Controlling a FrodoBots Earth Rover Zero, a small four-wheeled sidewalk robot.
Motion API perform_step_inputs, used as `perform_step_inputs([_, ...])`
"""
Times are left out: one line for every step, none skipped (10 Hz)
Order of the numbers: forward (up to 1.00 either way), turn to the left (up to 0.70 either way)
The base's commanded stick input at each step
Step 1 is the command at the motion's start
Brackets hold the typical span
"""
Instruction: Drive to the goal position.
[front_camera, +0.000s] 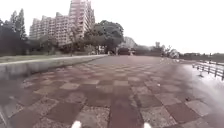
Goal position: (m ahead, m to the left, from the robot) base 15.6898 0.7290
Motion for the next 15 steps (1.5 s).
perform_step_inputs([0.50,0.00])
perform_step_inputs([0.50,0.00])
perform_step_inputs([0.50,0.00])
perform_step_inputs([0.50,0.00])
perform_step_inputs([0.50,0.00])
perform_step_inputs([0.50,0.00])
perform_step_inputs([0.50,0.00])
perform_step_inputs([0.50,0.00])
perform_step_inputs([0.50,0.00])
perform_step_inputs([0.50,0.00])
perform_step_inputs([0.50,0.00])
perform_step_inputs([0.50,0.00])
perform_step_inputs([0.50,0.00])
perform_step_inputs([0.50,0.00])
perform_step_inputs([0.50,0.00])
